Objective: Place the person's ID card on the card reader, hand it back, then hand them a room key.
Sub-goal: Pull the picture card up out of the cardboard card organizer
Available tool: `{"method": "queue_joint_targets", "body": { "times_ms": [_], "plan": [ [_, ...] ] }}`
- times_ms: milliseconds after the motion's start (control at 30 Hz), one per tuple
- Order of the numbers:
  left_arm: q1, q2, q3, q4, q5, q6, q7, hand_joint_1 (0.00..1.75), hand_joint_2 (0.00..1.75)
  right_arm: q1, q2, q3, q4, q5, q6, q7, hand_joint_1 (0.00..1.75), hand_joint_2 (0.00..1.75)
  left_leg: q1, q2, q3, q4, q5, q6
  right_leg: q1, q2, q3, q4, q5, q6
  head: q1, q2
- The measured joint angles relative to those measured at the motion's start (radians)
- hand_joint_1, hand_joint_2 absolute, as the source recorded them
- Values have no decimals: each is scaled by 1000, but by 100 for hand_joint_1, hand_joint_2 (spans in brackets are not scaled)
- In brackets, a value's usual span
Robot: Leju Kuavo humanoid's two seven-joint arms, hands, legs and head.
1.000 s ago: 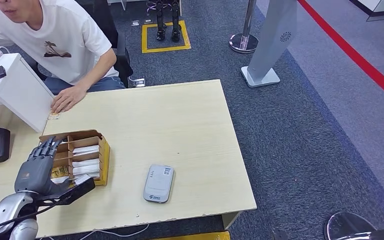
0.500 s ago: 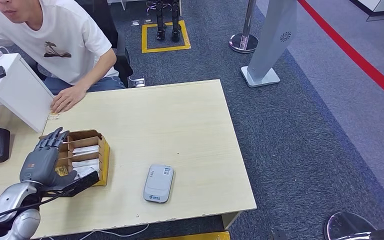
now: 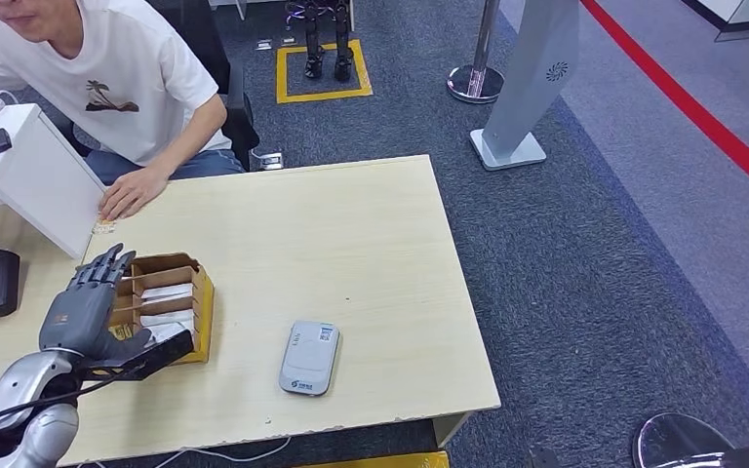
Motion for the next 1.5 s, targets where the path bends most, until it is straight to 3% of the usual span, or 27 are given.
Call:
{"method": "queue_joint_targets", "body": {
  "times_ms": [233, 400, 633, 1133, 1500],
  "plan": [
    [14, 38, -2, -53, 12, 10, 10, 0, 175, 5, 0, 0, 0, -9, -1, -6, 0, 0, 0, 0, 0, 0, 0, 0, 0, 0, 0, 0, 0, 0, 0, 0],
    [68, 80, 2, -129, 10, 11, 27, 0, 175, 16, 0, 0, 1, -19, -1, -14, 0, 0, 0, 0, 0, 0, 0, 0, 0, 0, 0, 0, -1, 1, 0, 0],
    [152, 101, 12, -224, -17, 40, 41, 0, 175, 23, 0, -2, 1, -30, -1, -21, 0, 0, 0, 0, -1, 0, 0, 0, 0, 0, 0, 0, -1, 1, 0, 0],
    [475, 93, 35, -426, -103, 137, 94, 0, 175, 49, 0, -36, 1, -58, -5, -41, 0, 0, 0, 0, -1, 0, -3, 0, 0, 0, 0, 0, -3, 2, 0, 0],
    [482, 81, 34, -374, -32, 90, 115, 0, 175, 37, 0, -37, 1, -27, -5, -24, 0, 0, 0, -1, 0, 0, -3, 0, 0, -1, 1, 0, -3, 2, 0, 0]
  ]
}}
